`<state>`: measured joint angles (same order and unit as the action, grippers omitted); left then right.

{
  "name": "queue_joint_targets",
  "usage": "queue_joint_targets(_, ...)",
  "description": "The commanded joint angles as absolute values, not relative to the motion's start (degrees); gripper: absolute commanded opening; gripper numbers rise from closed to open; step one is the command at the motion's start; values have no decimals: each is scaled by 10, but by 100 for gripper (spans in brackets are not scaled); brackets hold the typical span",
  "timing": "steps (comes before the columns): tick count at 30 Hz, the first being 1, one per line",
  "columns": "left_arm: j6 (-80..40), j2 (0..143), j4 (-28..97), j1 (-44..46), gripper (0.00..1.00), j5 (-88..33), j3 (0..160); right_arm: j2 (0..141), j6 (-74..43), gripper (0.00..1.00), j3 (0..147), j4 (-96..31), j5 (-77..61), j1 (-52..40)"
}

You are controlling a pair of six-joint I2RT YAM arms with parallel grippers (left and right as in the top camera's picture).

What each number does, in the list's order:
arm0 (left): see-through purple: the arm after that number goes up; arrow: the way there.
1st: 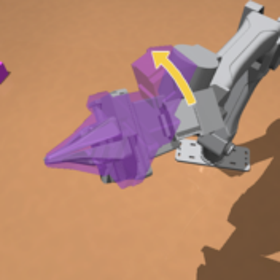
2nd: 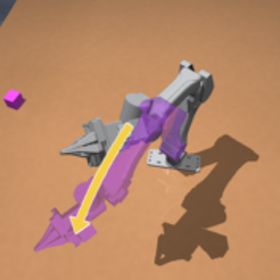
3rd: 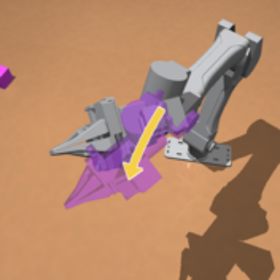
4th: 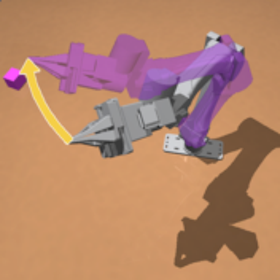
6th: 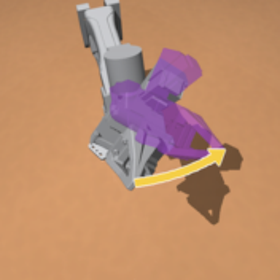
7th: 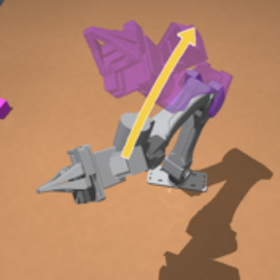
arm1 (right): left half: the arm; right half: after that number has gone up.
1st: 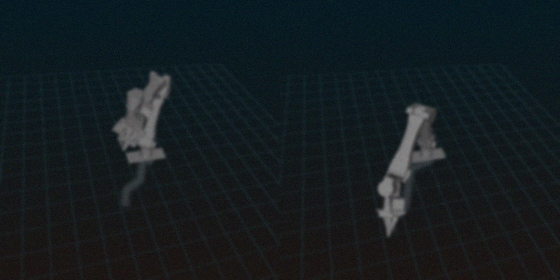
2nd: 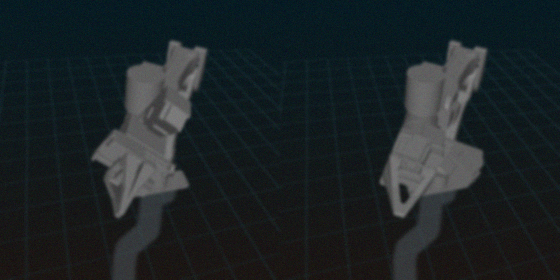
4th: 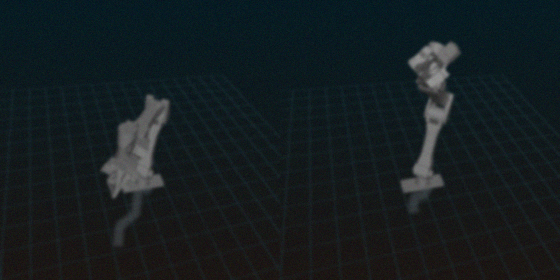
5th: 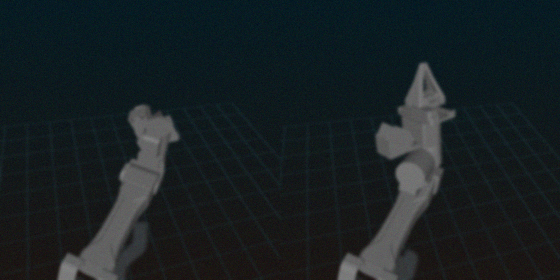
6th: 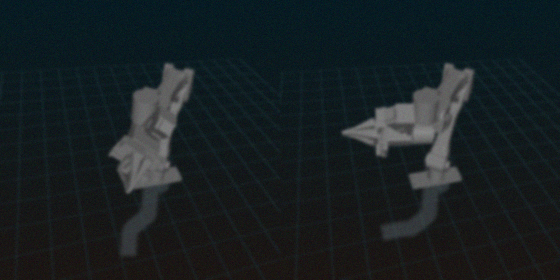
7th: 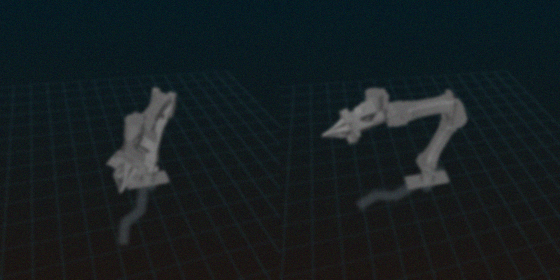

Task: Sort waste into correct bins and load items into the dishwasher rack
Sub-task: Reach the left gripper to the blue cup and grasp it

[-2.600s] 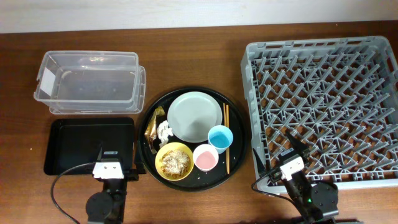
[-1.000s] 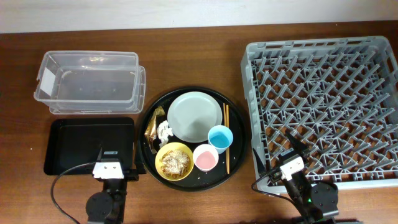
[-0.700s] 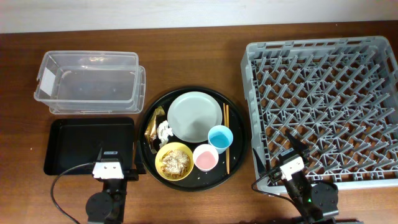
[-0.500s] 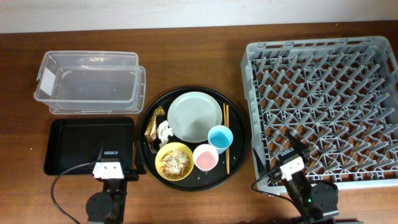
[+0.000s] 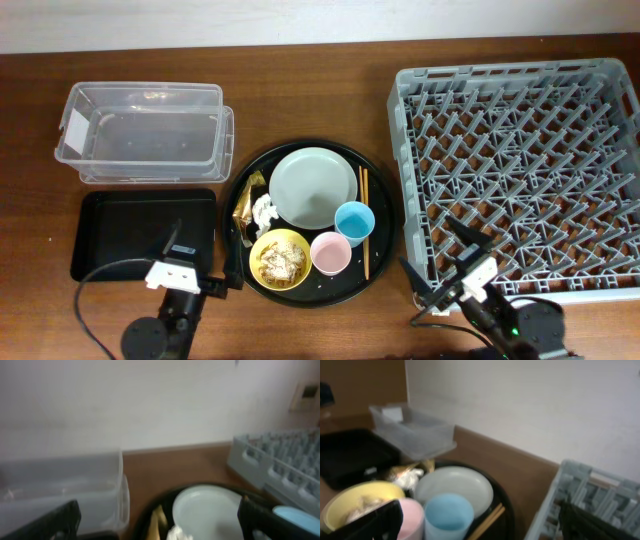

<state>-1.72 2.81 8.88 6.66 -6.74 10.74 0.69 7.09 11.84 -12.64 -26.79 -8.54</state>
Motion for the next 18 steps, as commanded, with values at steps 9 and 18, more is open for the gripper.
queue_joint_targets(9, -23, 440, 469, 65, 100, -166, 592, 261, 38, 98, 527, -516, -220, -82)
queue_joint_targets(18, -25, 581, 598, 68, 100, -287, 776, 522, 37, 98, 744, -733, -353, -82)
